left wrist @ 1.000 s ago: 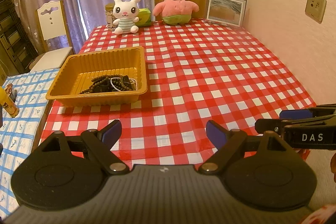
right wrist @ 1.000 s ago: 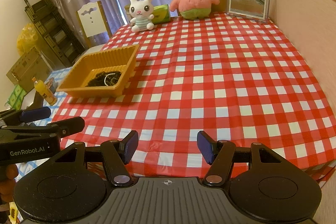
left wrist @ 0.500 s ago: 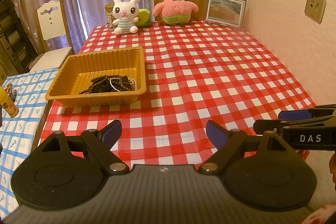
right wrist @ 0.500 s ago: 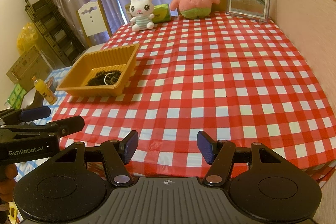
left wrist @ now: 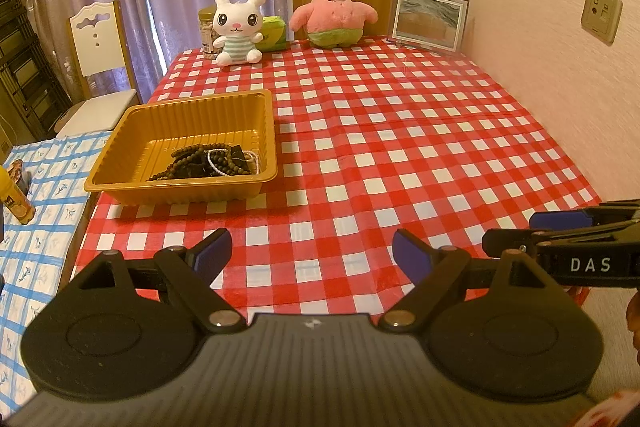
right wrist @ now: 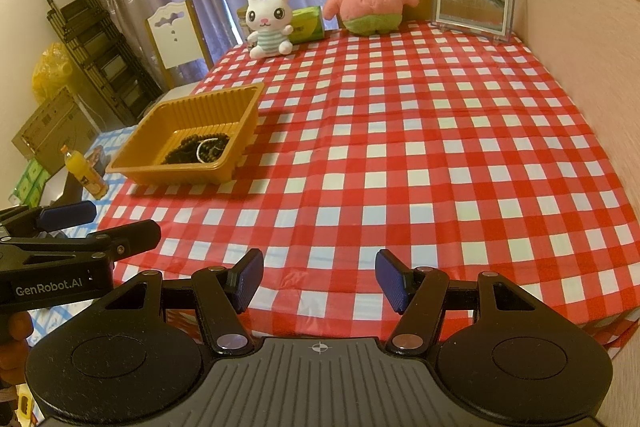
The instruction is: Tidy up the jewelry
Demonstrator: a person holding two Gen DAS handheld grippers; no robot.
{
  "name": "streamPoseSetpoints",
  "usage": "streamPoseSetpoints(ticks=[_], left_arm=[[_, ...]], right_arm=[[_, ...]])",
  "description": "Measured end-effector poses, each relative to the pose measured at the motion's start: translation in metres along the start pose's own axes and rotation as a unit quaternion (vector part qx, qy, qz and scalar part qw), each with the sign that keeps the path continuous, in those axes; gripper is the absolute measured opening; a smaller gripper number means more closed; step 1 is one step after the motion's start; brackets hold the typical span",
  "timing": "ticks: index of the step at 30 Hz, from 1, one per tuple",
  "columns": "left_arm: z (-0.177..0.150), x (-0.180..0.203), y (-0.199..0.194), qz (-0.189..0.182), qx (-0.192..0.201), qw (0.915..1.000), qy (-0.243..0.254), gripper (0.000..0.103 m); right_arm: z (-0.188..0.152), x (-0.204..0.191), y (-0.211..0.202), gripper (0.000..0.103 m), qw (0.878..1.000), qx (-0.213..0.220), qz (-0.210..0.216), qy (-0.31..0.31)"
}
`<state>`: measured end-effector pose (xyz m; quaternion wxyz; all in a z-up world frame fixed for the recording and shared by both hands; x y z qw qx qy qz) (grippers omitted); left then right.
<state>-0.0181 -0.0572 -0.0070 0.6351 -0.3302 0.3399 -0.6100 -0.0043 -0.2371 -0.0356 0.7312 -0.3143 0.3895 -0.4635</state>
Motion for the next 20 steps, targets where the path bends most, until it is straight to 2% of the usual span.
streamPoseSetpoints(ticks=[20], left_arm=[[0.004, -0.004, 0.007, 0.001, -0.002, 1.0, -0.004, 0.086]], right_arm=[[0.003, 0.0, 0.012, 0.062, 1.0, -0.007, 0.002, -0.004]])
Point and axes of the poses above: each gripper's, at about its wrist camera, not at the fingertips, and y roughly the way its jaws point, x to its right, z to its top, the point moved 2 cm from there along y, roughly the way its jaws point, and after that the axes turned 13 degrees about -x, right-handed, at the moved point
